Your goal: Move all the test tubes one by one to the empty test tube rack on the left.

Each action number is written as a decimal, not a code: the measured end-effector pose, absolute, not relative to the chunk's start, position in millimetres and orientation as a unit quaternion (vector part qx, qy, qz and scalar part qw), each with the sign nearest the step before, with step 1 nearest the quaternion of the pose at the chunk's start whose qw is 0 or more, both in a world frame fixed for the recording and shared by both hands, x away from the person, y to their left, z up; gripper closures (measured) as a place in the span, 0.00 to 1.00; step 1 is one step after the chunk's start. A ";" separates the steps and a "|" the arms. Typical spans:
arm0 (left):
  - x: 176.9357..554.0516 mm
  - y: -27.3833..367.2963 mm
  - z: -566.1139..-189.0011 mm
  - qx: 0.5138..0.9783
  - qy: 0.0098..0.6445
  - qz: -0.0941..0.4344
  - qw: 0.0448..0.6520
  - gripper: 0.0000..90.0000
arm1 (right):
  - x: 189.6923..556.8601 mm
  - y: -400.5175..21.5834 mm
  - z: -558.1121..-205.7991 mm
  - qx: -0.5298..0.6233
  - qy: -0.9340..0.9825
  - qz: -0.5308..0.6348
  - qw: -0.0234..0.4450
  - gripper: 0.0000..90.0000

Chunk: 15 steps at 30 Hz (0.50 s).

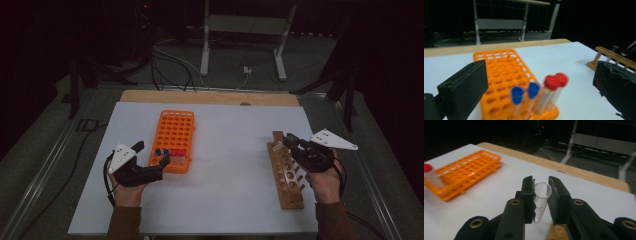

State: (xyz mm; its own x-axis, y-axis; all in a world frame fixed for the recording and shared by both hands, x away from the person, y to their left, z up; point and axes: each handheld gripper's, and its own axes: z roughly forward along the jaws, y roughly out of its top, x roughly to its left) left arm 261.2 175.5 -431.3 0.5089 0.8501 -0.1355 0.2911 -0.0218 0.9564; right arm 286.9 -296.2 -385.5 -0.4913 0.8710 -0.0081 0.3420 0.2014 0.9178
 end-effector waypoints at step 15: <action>267.1 72.0 -424.0 0.750 0.317 0.213 0.540 0.05 | 278.2 -246.1 -391.8 0.367 0.760 0.497 0.203 0.84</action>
